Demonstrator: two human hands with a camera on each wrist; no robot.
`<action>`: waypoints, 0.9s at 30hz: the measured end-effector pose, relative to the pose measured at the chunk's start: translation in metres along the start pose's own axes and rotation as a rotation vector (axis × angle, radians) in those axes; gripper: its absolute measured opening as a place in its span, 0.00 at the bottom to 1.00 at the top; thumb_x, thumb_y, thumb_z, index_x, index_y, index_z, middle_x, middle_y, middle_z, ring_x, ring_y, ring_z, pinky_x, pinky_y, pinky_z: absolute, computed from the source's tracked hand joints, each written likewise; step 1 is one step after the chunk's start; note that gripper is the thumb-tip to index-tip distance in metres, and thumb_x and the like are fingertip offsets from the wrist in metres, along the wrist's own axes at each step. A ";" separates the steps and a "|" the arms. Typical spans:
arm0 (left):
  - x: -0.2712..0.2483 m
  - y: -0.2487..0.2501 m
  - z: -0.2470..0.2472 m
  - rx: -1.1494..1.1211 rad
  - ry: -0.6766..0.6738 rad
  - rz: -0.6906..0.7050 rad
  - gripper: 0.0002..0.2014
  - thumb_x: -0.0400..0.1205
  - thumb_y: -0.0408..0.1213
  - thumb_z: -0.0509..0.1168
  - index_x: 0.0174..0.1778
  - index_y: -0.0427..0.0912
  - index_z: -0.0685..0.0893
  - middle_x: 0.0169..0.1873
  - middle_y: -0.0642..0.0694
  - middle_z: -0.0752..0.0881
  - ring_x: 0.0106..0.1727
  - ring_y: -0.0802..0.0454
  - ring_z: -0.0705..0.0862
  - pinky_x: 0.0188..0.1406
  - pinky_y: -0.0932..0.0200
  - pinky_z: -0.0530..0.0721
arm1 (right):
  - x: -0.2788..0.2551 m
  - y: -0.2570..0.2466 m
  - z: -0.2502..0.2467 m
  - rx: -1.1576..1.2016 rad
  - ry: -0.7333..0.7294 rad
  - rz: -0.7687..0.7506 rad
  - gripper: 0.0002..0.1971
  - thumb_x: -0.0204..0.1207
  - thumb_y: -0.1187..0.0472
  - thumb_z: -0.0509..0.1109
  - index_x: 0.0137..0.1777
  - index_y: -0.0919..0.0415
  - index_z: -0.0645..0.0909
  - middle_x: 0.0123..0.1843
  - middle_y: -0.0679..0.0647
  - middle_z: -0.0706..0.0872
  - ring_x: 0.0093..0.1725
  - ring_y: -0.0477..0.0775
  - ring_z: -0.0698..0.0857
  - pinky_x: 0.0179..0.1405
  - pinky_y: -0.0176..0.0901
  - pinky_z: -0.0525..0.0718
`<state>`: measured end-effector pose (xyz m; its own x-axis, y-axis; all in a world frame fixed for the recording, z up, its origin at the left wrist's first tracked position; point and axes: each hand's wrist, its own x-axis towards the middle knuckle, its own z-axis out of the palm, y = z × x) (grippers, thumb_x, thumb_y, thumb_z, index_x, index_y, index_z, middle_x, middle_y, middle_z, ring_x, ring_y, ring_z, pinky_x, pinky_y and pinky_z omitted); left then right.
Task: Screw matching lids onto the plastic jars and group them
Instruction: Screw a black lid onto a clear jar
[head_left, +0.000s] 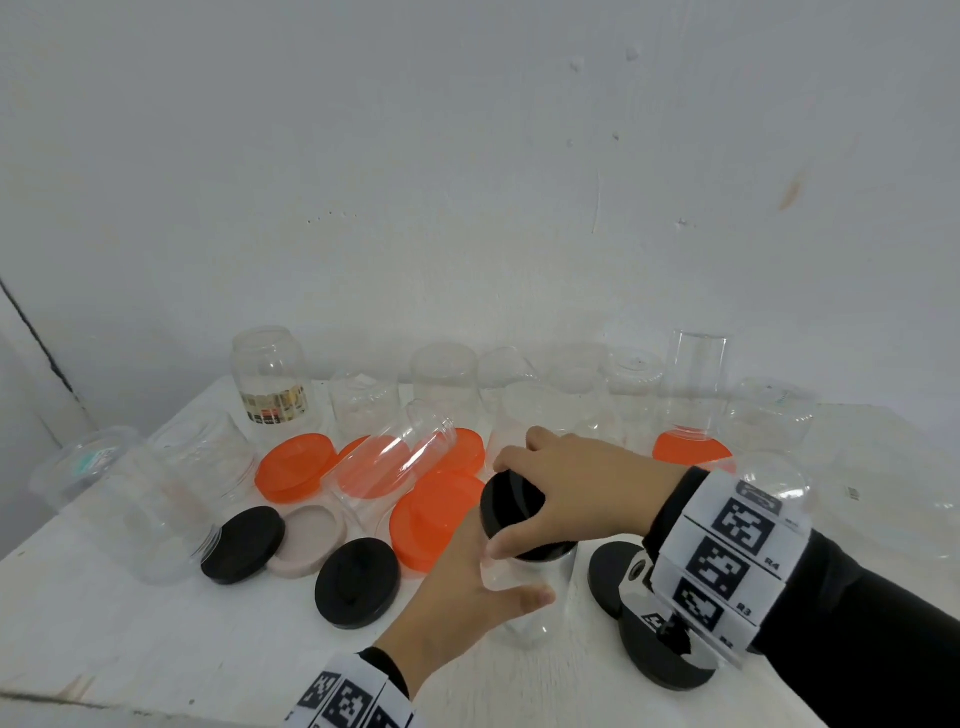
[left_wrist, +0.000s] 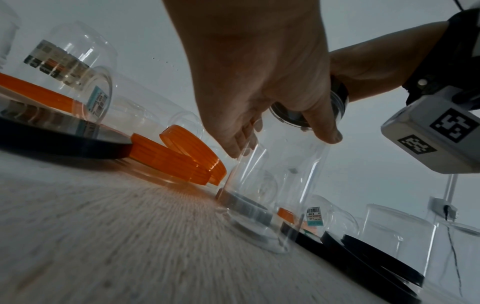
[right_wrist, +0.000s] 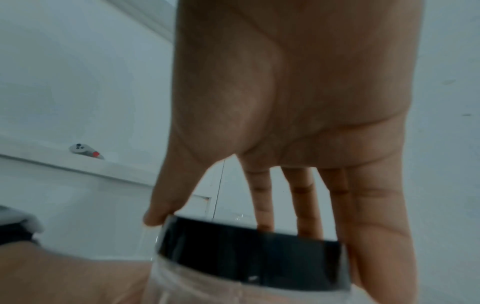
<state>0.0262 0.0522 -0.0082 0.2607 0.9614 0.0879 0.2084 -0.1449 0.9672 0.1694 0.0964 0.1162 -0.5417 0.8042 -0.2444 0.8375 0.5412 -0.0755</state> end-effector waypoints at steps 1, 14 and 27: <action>-0.001 0.001 0.000 0.001 -0.004 0.005 0.41 0.71 0.45 0.79 0.71 0.74 0.61 0.66 0.78 0.73 0.68 0.80 0.69 0.55 0.86 0.69 | 0.000 0.000 0.002 -0.011 0.014 0.009 0.39 0.67 0.25 0.66 0.73 0.46 0.67 0.54 0.46 0.69 0.54 0.52 0.72 0.44 0.43 0.71; 0.000 0.001 0.001 0.003 0.007 -0.003 0.40 0.71 0.43 0.79 0.70 0.73 0.62 0.65 0.78 0.74 0.68 0.79 0.71 0.56 0.82 0.72 | -0.003 0.005 -0.004 0.050 -0.061 -0.057 0.38 0.69 0.32 0.71 0.77 0.42 0.64 0.60 0.44 0.68 0.61 0.49 0.69 0.53 0.45 0.75; 0.002 -0.001 0.003 0.009 0.025 -0.021 0.42 0.66 0.49 0.79 0.72 0.69 0.64 0.69 0.69 0.75 0.71 0.72 0.71 0.72 0.65 0.72 | -0.004 0.006 -0.009 0.084 -0.104 -0.119 0.37 0.72 0.40 0.73 0.79 0.40 0.63 0.66 0.42 0.68 0.64 0.49 0.65 0.63 0.48 0.75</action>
<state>0.0291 0.0540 -0.0094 0.2323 0.9698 0.0737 0.2219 -0.1266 0.9668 0.1761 0.0984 0.1252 -0.6309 0.7037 -0.3269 0.7732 0.6051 -0.1897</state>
